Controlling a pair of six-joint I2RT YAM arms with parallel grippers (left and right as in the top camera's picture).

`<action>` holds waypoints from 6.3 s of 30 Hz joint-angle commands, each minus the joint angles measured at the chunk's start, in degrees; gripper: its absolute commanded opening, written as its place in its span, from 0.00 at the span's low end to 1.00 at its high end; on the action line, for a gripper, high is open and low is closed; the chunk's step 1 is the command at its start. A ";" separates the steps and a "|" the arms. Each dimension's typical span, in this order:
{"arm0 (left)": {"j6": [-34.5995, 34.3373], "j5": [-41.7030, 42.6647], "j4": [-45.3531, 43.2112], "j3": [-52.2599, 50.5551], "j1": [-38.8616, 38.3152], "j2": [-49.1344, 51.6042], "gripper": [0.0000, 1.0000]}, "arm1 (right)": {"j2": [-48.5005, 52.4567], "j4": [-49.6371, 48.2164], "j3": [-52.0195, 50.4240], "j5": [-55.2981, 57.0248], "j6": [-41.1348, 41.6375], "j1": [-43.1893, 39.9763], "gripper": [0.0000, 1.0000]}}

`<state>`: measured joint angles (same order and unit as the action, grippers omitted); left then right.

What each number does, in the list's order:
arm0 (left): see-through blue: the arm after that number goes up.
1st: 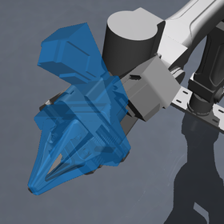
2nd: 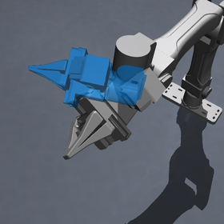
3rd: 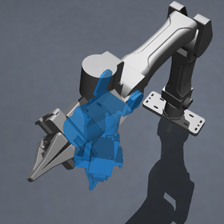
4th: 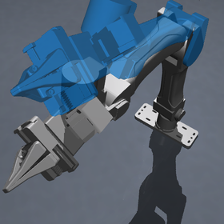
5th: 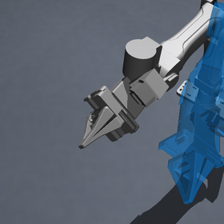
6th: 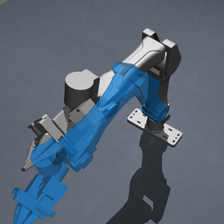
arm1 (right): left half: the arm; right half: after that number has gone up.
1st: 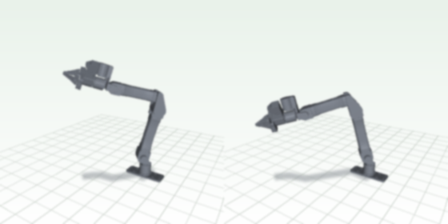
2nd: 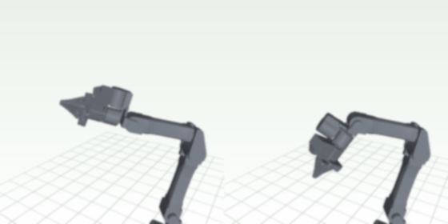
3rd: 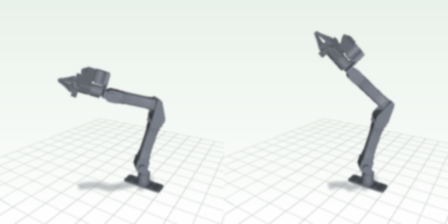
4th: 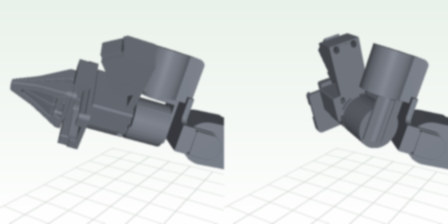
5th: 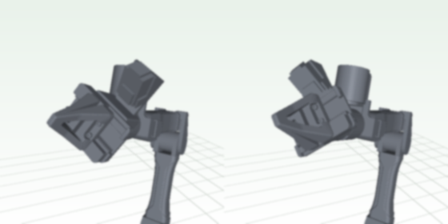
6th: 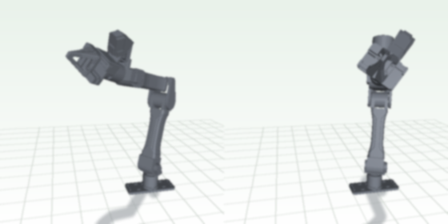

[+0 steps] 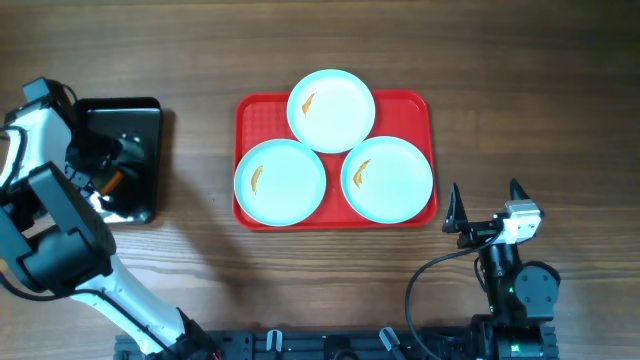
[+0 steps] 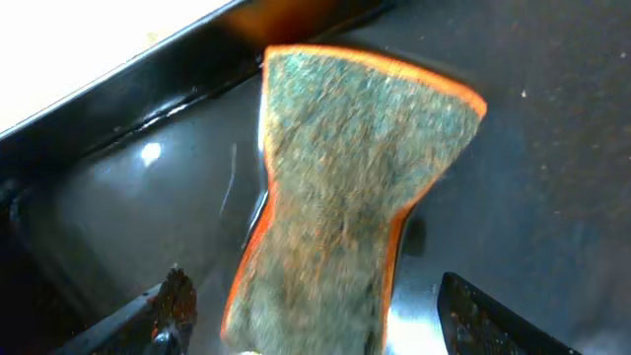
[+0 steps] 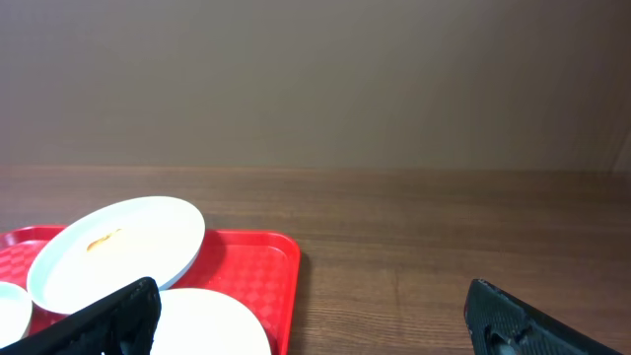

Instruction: Clean dirty plates on tray and stack at the side

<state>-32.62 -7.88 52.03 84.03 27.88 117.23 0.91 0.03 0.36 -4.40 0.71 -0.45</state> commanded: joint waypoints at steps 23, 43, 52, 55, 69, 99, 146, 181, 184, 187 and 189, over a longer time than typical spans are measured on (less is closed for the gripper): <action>8.44 4.61 -8.35 -5.99 0.15 0.98 0.74 | -0.26 -0.13 -0.04 0.57 -0.68 -0.22 1.00; 8.20 5.55 -9.44 -9.03 0.15 1.05 0.04 | -0.26 -0.13 -0.04 0.57 -0.68 -0.22 1.00; 8.48 4.70 -13.55 -9.05 0.15 1.05 1.00 | -0.26 -0.13 -0.04 0.57 -0.68 -0.22 1.00; 8.46 2.43 -16.11 -9.05 0.15 1.07 1.00 | -0.26 -0.13 -0.04 0.57 -0.68 -0.22 0.99; 8.24 5.66 -13.92 -9.05 0.15 1.09 1.00 | -0.26 -0.13 -0.04 0.57 -0.70 -0.22 1.00; 9.90 0.74 -20.15 -9.05 0.26 1.09 0.04 | -0.26 -0.13 -0.04 0.57 -0.72 -0.22 1.00; 9.92 5.88 -9.18 -9.03 0.26 1.07 0.88 | -0.26 -0.13 -0.04 0.57 -0.68 -0.22 1.00; 12.72 36.79 -15.23 -3.02 2.91 -22.21 0.04 | -0.26 -0.13 -0.04 0.57 -0.70 -0.22 1.00; 12.70 30.42 -15.26 -4.81 2.45 -20.13 0.04 | -0.26 -0.13 -0.04 0.57 -0.70 -0.22 1.00; 10.93 27.52 -15.04 -6.97 2.86 -11.30 0.04 | -0.26 -0.13 -0.04 0.57 -0.70 -0.22 1.00; 11.02 35.28 -14.08 -6.97 3.43 -6.32 0.04 | -0.26 -0.13 -0.04 0.57 -0.70 -0.22 1.00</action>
<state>-21.30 22.50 36.64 79.09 30.52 104.03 0.91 0.03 0.36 -4.43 0.73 -0.45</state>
